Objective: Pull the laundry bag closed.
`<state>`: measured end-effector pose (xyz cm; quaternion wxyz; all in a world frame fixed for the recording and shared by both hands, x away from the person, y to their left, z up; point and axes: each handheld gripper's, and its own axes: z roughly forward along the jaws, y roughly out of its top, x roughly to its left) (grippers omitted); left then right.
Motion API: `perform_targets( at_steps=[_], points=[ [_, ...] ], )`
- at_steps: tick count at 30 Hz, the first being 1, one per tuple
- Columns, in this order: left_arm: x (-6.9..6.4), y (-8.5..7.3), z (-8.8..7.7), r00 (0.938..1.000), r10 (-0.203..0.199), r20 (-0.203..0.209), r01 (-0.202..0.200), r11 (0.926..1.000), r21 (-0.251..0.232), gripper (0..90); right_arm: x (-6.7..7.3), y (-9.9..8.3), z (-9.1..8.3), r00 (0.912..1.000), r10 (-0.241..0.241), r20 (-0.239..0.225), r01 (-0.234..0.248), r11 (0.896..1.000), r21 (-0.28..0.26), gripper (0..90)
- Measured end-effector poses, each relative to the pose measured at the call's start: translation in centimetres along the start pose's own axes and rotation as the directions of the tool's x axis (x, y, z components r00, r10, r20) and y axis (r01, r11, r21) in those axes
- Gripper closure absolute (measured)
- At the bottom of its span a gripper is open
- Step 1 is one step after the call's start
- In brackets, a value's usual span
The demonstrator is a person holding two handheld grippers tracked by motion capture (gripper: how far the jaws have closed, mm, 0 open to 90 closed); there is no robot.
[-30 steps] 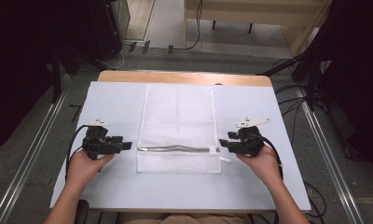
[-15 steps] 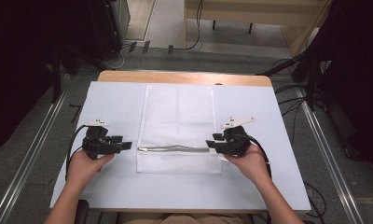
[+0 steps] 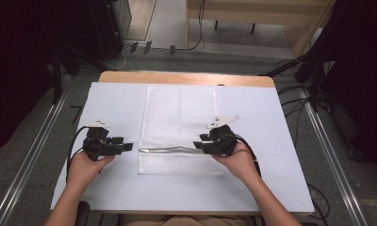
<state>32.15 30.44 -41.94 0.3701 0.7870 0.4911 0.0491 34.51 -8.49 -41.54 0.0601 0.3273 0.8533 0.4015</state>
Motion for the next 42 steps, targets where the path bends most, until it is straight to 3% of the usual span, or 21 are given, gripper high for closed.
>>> perform_targets(
  at_steps=[9,17,30,37,42],
  points=[
    [0.2,0.0,-0.1,1.0000,-0.009,-0.004,0.009,0.9999,-0.006,42.9,1.4,1.1,2.4,0.9986,-0.033,-0.041,0.034,0.999,0.015,64.6],
    [0.3,0.0,-0.2,1.0000,-0.010,-0.002,0.010,0.9999,-0.007,43.3,2.1,1.7,4.1,0.9970,-0.029,-0.072,0.031,0.999,0.024,66.7],
    [0.5,-0.1,-0.3,0.9999,-0.012,-0.011,0.012,0.9999,-0.007,43.5,4.1,3.2,7.8,0.9898,-0.043,-0.136,0.049,0.998,0.037,70.7],
    [0.5,-0.1,-0.3,0.9999,-0.012,-0.011,0.012,0.9999,-0.006,43.6,5.0,3.8,9.0,0.9875,-0.060,-0.146,0.068,0.997,0.048,71.4],
    [0.6,-0.1,-0.4,0.9999,-0.012,-0.012,0.012,0.9999,-0.003,43.6,5.9,4.5,10.5,0.9811,-0.073,-0.180,0.085,0.994,0.063,75.6]
  ],
)
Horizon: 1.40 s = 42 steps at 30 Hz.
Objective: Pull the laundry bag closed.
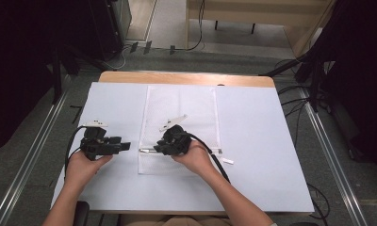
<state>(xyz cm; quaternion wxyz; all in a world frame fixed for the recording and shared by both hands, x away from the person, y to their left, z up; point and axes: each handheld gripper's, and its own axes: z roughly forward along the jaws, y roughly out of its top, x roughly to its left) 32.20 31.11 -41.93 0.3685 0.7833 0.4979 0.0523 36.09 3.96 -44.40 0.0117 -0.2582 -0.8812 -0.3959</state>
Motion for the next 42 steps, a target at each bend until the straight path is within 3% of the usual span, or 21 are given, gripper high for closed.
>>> perform_targets(
  at_steps=[9,15,26,42],
  points=[
    [0.1,0.0,-0.1,1.0000,-0.003,0.001,0.003,1.0000,-0.007,43.6,0.4,0.9,2.0,0.9996,0.009,-0.026,-0.008,1.000,0.022,78.5],
    [0.1,0.0,-0.2,1.0000,-0.001,0.000,0.001,1.0000,-0.005,43.6,0.3,1.0,3.0,0.9995,0.015,-0.028,-0.014,0.999,0.033,75.5],
    [0.2,-0.1,-0.2,1.0000,-0.006,-0.001,0.006,0.9999,-0.010,43.6,0.6,1.3,4.1,0.9993,0.017,-0.035,-0.015,0.999,0.044,77.8],
    [0.4,-0.1,-0.4,1.0000,-0.007,-0.004,0.007,0.9999,-0.014,43.6,1.5,1.4,4.9,0.9996,-0.023,-0.019,0.024,0.999,0.049,81.6]
  ],
)
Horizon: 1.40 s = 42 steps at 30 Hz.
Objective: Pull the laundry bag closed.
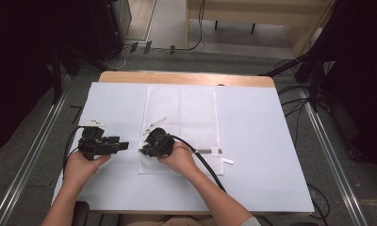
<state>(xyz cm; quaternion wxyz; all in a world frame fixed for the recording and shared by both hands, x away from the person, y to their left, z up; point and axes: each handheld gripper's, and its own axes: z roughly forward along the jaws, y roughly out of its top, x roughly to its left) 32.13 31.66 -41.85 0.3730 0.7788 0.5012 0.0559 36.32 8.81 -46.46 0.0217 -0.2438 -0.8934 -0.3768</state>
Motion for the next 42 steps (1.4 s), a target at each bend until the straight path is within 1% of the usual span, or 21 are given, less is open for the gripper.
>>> perform_targets(
  at_steps=[2,5,7,9,10,13,14,16,18,22,24,26,27,30,33,35,36,38,39,41,42],
  points=[
    [0.0,0.0,-0.1,1.0000,-0.003,-0.003,0.003,1.0000,-0.002,43.6,0.2,0.0,0.1,0.9999,-0.007,0.010,0.007,1.000,-0.013,80.8],
    [0.1,0.0,-0.1,1.0000,-0.003,-0.003,0.003,1.0000,-0.001,43.6,0.5,-0.1,0.3,0.9999,-0.012,0.011,0.013,1.000,-0.022,80.3],
    [0.1,-0.1,-0.2,1.0000,-0.003,-0.005,0.003,1.0000,-0.005,43.6,0.7,-0.1,0.4,0.9989,-0.038,0.028,0.039,0.999,-0.024,83.3],
    [0.1,-0.1,-0.2,1.0000,-0.004,-0.002,0.004,1.0000,-0.003,43.7,0.8,-0.2,0.3,0.9986,-0.042,0.032,0.043,0.999,-0.022,84.2],
    [0.1,-0.1,-0.2,1.0000,-0.004,-0.001,0.004,1.0000,-0.004,44.1,0.9,-0.2,0.3,0.9972,-0.063,0.040,0.064,0.998,-0.019,84.8],
    [0.2,-0.1,-0.2,0.9999,-0.007,0.014,0.007,0.9999,-0.007,44.3,1.0,-0.2,0.3,0.9969,-0.068,0.039,0.069,0.997,-0.017,86.3],
    [0.2,-0.1,-0.2,0.9999,-0.001,0.014,0.001,1.0000,-0.001,44.6,0.8,-0.1,0.1,0.9969,-0.071,0.033,0.072,0.997,-0.021,88.5],
    [0.1,-0.2,-0.1,0.9998,0.006,0.018,-0.006,1.0000,0.006,44.7,0.8,-0.1,0.0,0.9970,-0.072,0.028,0.073,0.997,-0.017,88.5],
    [0.0,-0.2,0.1,0.9996,0.016,0.022,-0.016,0.9998,0.008,45.4,0.9,0.0,-0.2,0.9952,-0.092,0.034,0.093,0.996,-0.013,88.5],
    [-0.1,-0.3,0.3,0.9987,0.022,0.045,-0.023,0.9996,0.016,45.9,0.6,0.2,-0.6,0.9956,-0.086,0.036,0.087,0.996,-0.024,88.5],
    [-0.2,-0.3,0.5,0.9982,0.028,0.053,-0.030,0.9994,0.020,46.1,0.5,0.3,-0.9,0.9959,-0.086,0.029,0.087,0.996,-0.031,88.5],
    [-0.2,-0.4,0.7,0.9972,0.046,0.060,-0.047,0.9985,0.026,46.4,0.4,0.4,-1.1,0.9954,-0.092,0.027,0.093,0.995,-0.032,88.4],
    [-0.3,-0.4,0.8,0.9965,0.046,0.069,-0.048,0.9984,0.030,46.5,0.5,0.5,-1.2,0.9950,-0.096,0.028,0.097,0.995,-0.026,88.5],
    [-0.6,-0.5,1.1,0.9949,0.067,0.076,-0.070,0.9967,0.041,47.2,0.5,0.8,-1.5,0.9950,-0.098,0.017,0.099,0.995,-0.028,88.4],
    [-0.8,-0.6,1.4,0.9920,0.089,0.090,-0.093,0.9945,0.047,48.4,0.5,1.0,-1.9,0.9945,-0.104,0.011,0.105,0.994,-0.027,88.4],
    [-0.9,-0.5,1.6,0.9906,0.084,0.108,-0.091,0.9944,0.055,48.2,0.5,1.2,-2.1,0.9937,-0.112,0.008,0.112,0.993,-0.025,88.4],
    [-0.9,-0.5,1.8,0.9901,0.082,0.114,-0.089,0.9943,0.059,47.8,0.5,1.3,-2.2,0.9942,-0.107,0.007,0.108,0.994,-0.024,88.4],
    [-1.0,-0.4,2.0,0.9886,0.076,0.130,-0.083,0.9952,0.052,47.9,0.4,1.4,-2.4,0.9940,-0.109,0.005,0.109,0.994,-0.026,88.4],
    [-1.0,-0.4,2.1,0.9880,0.073,0.137,-0.080,0.9955,0.051,48.9,0.4,1.5,-2.6,0.9945,-0.105,-0.007,0.105,0.994,-0.031,88.4],
    [-1.1,-0.4,2.3,0.9875,0.075,0.139,-0.084,0.9945,0.063,49.4,0.4,1.6,-2.7,0.9944,-0.106,-0.004,0.105,0.994,-0.031,88.4],
    [-1.2,-0.4,2.5,0.9876,0.073,0.138,-0.083,0.9942,0.067,50.3,0.4,1.8,-3.0,0.9943,-0.107,0.001,0.107,0.994,-0.037,88.4]
  ],
)
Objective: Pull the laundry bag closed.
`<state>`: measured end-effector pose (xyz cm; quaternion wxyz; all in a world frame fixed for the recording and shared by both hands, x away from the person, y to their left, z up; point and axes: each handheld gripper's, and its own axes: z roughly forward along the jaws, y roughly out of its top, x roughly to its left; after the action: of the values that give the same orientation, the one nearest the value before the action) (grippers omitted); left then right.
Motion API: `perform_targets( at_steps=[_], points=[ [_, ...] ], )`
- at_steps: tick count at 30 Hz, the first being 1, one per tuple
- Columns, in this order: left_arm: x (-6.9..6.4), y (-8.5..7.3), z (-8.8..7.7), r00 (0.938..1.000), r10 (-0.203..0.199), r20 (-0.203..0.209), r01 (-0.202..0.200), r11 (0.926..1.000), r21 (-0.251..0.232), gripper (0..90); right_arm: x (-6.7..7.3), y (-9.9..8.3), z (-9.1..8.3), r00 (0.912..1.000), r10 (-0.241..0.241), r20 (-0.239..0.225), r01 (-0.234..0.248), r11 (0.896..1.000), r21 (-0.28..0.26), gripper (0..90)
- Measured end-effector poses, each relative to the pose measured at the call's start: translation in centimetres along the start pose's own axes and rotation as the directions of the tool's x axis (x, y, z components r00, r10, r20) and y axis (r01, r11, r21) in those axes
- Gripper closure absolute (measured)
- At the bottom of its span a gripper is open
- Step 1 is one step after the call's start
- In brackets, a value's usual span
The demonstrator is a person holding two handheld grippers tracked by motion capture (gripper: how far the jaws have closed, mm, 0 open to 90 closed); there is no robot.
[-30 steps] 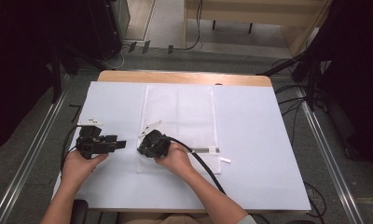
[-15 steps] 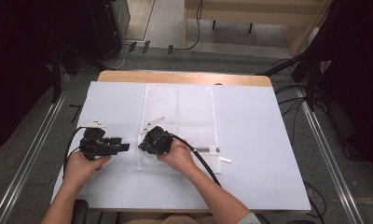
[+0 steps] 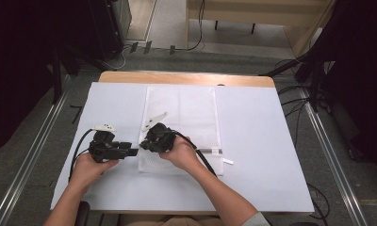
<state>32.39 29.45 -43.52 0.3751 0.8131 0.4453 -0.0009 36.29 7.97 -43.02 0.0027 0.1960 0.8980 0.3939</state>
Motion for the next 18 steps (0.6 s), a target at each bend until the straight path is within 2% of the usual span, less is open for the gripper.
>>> perform_targets(
  at_steps=[6,9,12,13,18],
  points=[
    [-0.3,0.3,0.6,0.9998,0.003,0.021,-0.003,1.0000,0.003,53.5,0.0,0.4,-0.4,0.9998,-0.014,-0.014,0.014,1.000,0.007,88.4],
    [-0.6,0.3,1.1,0.9995,0.025,0.021,-0.025,0.9992,0.031,56.8,0.1,0.4,-0.6,0.9997,-0.004,-0.023,0.004,1.000,-0.007,88.4],
    [-0.8,0.5,1.4,0.9990,0.031,0.031,-0.032,0.9987,0.040,61.4,0.1,0.6,-0.8,0.9993,-0.007,-0.036,0.007,1.000,-0.011,88.4],
    [-0.8,0.5,1.5,0.9988,0.036,0.034,-0.037,0.9985,0.041,66.6,0.2,0.6,-0.8,0.9990,-0.006,-0.043,0.005,1.000,-0.008,88.4],
    [-0.7,0.5,1.5,0.9982,0.046,0.039,-0.047,0.9984,0.032,73.3,0.1,0.6,-0.9,0.9978,-0.005,-0.066,0.005,1.000,-0.005,88.4]
  ],
)
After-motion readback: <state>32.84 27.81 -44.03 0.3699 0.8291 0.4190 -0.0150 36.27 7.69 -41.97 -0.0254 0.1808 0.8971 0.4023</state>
